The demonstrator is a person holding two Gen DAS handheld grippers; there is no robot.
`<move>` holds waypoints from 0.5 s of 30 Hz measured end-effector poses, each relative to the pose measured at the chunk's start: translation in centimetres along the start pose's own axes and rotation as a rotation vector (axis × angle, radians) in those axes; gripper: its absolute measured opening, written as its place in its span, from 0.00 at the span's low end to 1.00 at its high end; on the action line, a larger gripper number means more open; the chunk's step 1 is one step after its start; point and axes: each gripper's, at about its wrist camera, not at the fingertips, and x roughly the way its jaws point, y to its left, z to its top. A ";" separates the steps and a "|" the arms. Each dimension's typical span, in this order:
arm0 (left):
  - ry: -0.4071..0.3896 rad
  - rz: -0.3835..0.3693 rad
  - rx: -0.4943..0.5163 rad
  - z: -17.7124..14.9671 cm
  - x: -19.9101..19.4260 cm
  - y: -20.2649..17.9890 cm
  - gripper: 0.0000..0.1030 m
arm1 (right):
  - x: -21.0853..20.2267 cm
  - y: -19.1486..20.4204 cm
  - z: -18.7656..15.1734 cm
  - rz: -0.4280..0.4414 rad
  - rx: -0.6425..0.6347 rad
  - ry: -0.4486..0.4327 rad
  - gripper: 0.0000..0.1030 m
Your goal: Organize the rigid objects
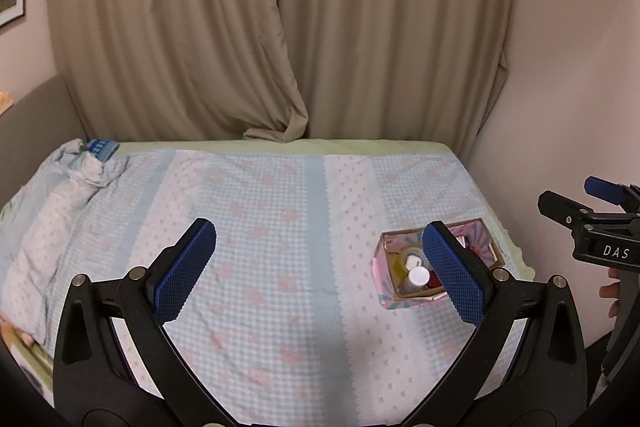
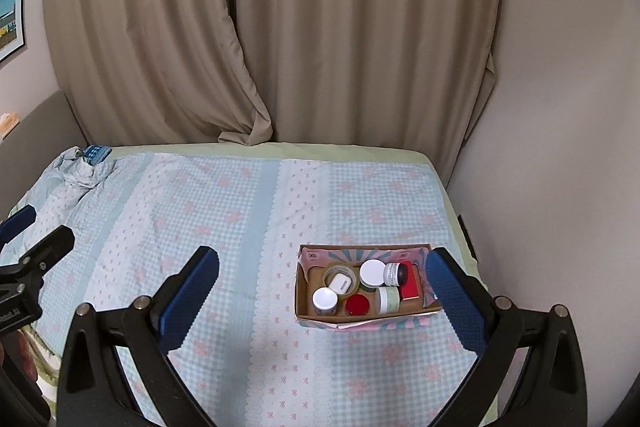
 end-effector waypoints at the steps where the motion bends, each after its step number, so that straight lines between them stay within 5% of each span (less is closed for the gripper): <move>1: 0.000 0.001 0.001 0.0 0.0 0.0 1.00 | -0.1 0.0 0.0 0.002 0.001 -0.001 1.00; 15: 0.010 -0.009 0.012 0.4 0.0 -0.7 1.00 | -0.3 -0.1 -0.1 0.009 0.009 -0.005 1.00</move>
